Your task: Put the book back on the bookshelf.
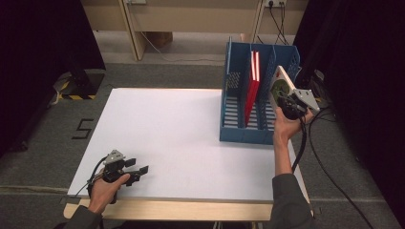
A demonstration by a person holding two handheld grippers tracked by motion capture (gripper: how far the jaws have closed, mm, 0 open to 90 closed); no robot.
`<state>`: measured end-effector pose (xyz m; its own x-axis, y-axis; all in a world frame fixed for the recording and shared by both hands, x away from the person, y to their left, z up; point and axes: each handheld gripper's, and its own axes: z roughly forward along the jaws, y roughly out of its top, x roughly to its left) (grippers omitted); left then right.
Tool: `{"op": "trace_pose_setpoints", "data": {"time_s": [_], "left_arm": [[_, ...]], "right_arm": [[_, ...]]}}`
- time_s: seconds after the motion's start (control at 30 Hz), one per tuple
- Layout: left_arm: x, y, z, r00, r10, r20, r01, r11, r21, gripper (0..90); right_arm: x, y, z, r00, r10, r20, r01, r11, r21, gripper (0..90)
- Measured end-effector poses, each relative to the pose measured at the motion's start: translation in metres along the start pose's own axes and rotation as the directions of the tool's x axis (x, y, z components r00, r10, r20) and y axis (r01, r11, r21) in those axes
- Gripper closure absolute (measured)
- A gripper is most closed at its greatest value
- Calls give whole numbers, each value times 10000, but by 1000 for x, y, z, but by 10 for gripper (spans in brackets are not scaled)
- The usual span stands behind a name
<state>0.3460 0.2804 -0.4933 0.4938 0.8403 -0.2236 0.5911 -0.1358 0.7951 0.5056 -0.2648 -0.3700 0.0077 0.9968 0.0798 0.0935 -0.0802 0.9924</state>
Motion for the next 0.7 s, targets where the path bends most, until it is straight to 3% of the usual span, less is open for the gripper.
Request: {"op": "trace_pose_setpoints", "data": {"time_s": [0.3,0.5,0.7], "left_arm": [[1,-1,-1,10000,-55,-13,55,10000,3,301],[0,-1,-2,10000,-25,18,25,10000,-23,301],[0,-1,-2,10000,-7,47,7,10000,-13,301]], "right_arm": [[7,-7,23,9999,54,85,-56,9996,266,757],[12,-12,35,9991,-386,174,376,9977,571,756],[14,-19,41,9988,-465,158,450,9951,877,756]]}}
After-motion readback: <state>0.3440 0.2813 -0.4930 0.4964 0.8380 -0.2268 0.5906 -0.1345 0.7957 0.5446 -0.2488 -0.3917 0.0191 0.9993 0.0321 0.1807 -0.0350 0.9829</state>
